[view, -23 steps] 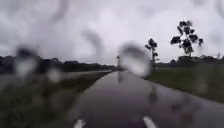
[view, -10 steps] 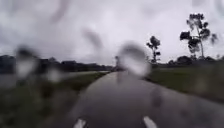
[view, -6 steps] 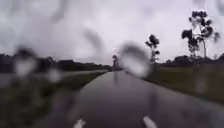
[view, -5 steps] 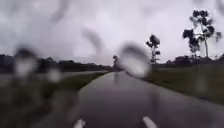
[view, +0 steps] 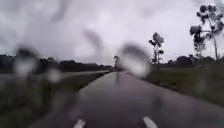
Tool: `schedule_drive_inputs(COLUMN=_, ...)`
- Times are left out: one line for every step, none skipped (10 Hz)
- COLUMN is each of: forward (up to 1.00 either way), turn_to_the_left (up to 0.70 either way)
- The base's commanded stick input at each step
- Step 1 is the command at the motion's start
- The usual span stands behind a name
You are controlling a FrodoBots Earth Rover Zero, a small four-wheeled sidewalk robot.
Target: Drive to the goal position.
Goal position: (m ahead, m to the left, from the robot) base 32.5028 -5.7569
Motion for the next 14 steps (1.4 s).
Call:
schedule_drive_inputs(forward=0.85, turn_to_the_left=0.00)
schedule_drive_inputs(forward=0.85, turn_to_the_left=0.00)
schedule_drive_inputs(forward=0.85, turn_to_the_left=-0.01)
schedule_drive_inputs(forward=0.85, turn_to_the_left=-0.08)
schedule_drive_inputs(forward=0.85, turn_to_the_left=-0.29)
schedule_drive_inputs(forward=0.85, turn_to_the_left=-0.29)
schedule_drive_inputs(forward=0.85, turn_to_the_left=-0.05)
schedule_drive_inputs(forward=0.85, turn_to_the_left=-0.01)
schedule_drive_inputs(forward=0.85, turn_to_the_left=0.00)
schedule_drive_inputs(forward=0.85, turn_to_the_left=0.00)
schedule_drive_inputs(forward=0.85, turn_to_the_left=0.00)
schedule_drive_inputs(forward=0.85, turn_to_the_left=0.00)
schedule_drive_inputs(forward=0.85, turn_to_the_left=0.00)
schedule_drive_inputs(forward=0.85, turn_to_the_left=0.00)
